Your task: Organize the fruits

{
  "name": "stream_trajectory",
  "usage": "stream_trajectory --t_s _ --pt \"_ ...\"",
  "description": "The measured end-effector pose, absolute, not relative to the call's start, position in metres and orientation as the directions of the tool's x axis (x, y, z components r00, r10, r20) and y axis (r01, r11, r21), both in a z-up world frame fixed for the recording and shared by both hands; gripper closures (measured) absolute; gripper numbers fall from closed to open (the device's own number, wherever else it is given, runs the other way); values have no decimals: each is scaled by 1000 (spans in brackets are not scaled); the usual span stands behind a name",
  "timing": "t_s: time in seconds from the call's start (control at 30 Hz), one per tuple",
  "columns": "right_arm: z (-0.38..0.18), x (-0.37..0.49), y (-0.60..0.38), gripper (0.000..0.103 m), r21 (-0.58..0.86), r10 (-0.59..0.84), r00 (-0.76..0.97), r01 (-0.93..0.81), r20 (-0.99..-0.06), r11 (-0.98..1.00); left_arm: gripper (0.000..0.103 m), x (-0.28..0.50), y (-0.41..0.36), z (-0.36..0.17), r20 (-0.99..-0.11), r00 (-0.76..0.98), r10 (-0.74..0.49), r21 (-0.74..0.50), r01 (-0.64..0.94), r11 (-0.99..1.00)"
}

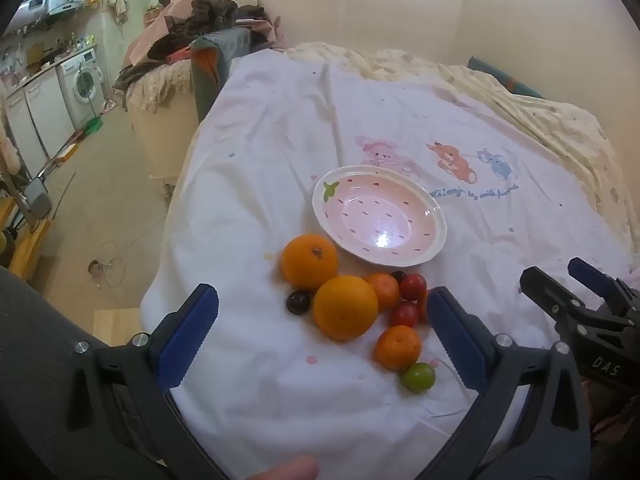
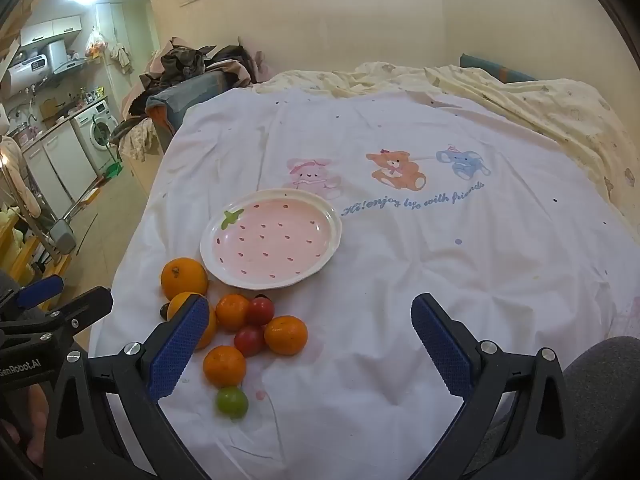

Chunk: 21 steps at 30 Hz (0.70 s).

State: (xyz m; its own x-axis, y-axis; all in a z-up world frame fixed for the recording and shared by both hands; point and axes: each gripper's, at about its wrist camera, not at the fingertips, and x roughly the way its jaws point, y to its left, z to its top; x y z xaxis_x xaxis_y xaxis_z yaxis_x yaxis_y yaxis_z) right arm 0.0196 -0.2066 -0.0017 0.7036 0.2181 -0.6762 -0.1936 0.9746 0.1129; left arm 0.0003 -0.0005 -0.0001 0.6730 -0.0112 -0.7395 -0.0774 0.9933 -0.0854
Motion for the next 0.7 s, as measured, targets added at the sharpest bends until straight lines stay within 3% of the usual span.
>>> stream_trajectory --t_s 0.7 --pt "-1 20 -206 0 108 215 702 -194 -679 975 0 -2 -2 2 -739 674 -14 -95 -83 992"
